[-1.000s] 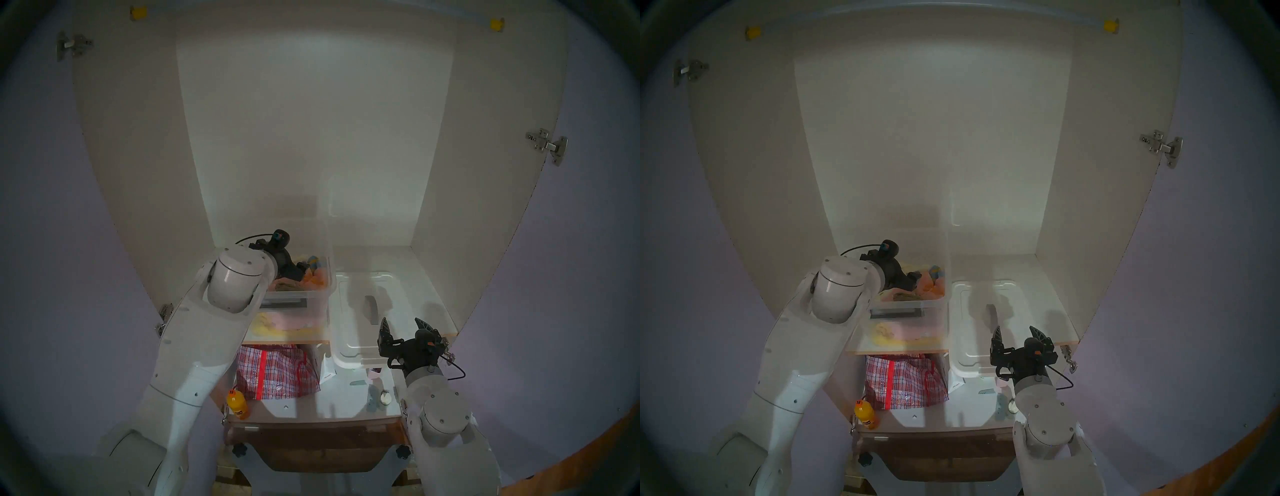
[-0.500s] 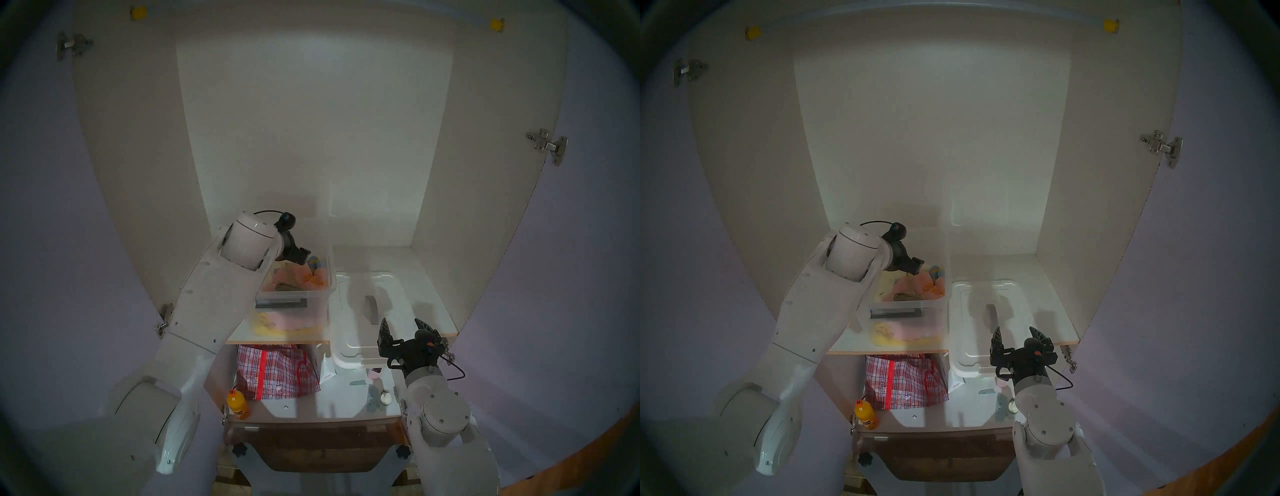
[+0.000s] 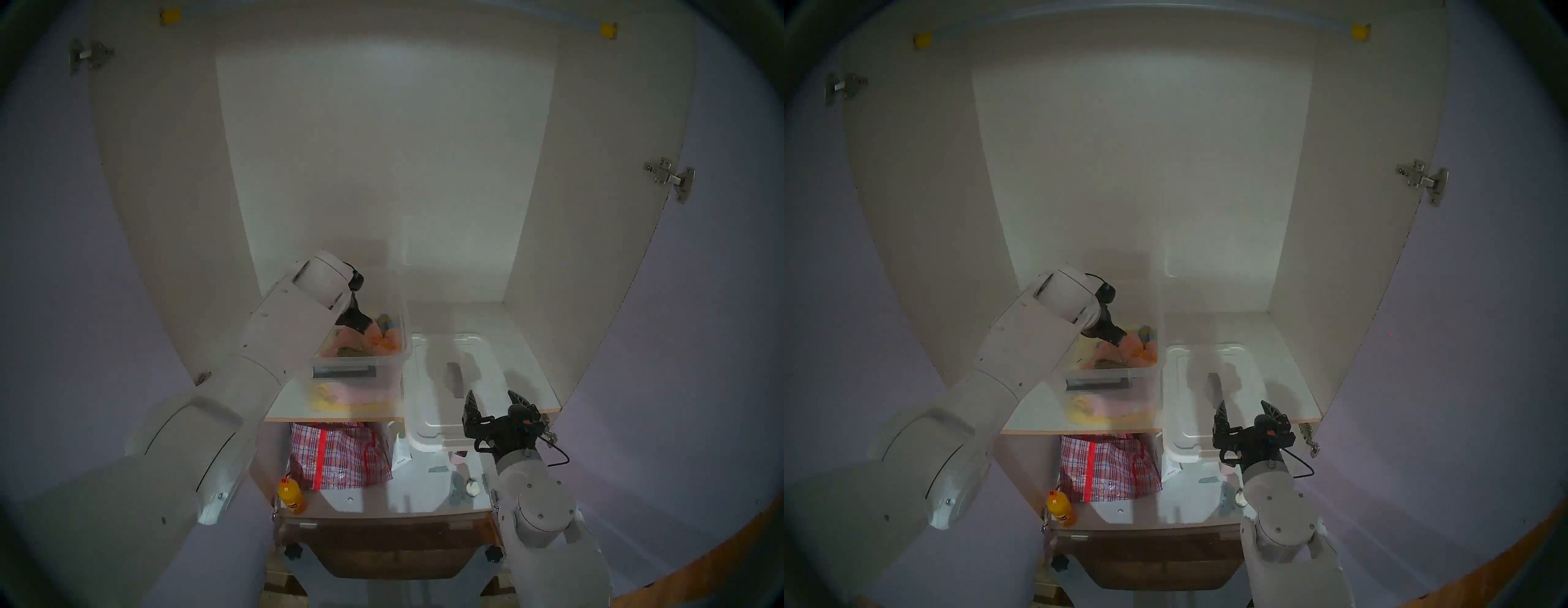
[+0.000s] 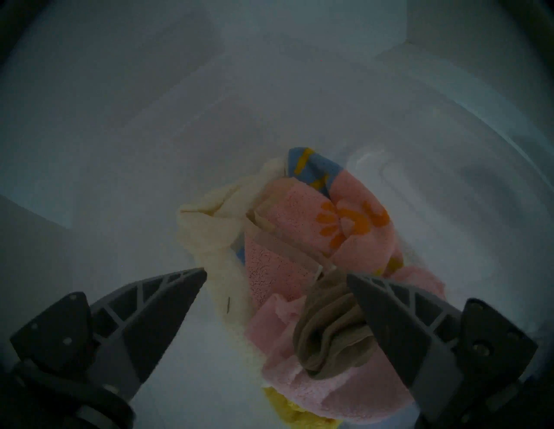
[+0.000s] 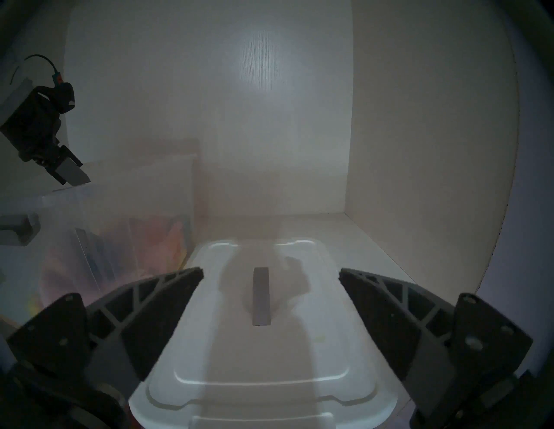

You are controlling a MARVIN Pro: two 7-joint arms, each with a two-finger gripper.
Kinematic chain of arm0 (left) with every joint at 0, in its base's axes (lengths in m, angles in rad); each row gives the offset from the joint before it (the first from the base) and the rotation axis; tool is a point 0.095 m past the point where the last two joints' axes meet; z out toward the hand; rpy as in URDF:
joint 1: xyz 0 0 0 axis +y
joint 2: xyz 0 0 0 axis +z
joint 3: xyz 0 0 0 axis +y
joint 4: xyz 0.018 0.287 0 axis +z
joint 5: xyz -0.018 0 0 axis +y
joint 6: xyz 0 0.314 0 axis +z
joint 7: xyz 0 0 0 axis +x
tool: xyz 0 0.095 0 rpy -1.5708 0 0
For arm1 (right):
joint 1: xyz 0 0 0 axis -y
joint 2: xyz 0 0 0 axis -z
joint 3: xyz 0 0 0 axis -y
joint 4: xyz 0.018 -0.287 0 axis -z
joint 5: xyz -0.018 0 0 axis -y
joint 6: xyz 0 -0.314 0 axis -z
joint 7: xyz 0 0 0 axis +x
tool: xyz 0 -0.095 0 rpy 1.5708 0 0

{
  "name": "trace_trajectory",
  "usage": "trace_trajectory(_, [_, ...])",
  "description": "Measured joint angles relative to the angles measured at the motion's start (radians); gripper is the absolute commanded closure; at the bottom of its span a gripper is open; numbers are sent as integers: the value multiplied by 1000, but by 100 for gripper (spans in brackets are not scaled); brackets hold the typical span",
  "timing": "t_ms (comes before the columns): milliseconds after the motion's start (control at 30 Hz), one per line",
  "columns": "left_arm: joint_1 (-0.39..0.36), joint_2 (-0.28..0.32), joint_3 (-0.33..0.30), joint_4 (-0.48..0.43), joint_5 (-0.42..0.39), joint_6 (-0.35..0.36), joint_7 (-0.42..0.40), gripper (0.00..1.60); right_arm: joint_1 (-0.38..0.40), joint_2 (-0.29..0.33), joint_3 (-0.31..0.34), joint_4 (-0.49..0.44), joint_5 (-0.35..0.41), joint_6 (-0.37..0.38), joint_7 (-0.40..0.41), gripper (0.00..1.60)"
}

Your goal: Take socks out of the storage bin, place them on top of the cabinet, and put the lid back on the bin

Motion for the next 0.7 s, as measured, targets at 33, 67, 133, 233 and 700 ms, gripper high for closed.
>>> trace_trajectory(33, [-10,-1,9,13,2,-1,-4,0,0,0,0,0,0,0,0,0])
trace_trajectory(67, [-20,-1,18,27,4,-2,-8,0,0,0,0,0,0,0,0,0])
trace_trajectory(133, [-53,-6,41,72,8,-5,-29,0,0,0,0,-1,0,0,0,0])
trace_trajectory(233, [-121,-18,80,173,13,-11,-88,0,0,0,0,-1,0,0,0,0])
trace_trajectory(700, [-364,-77,103,573,-9,-24,-466,0,0,0,0,-1,0,0,0,0])
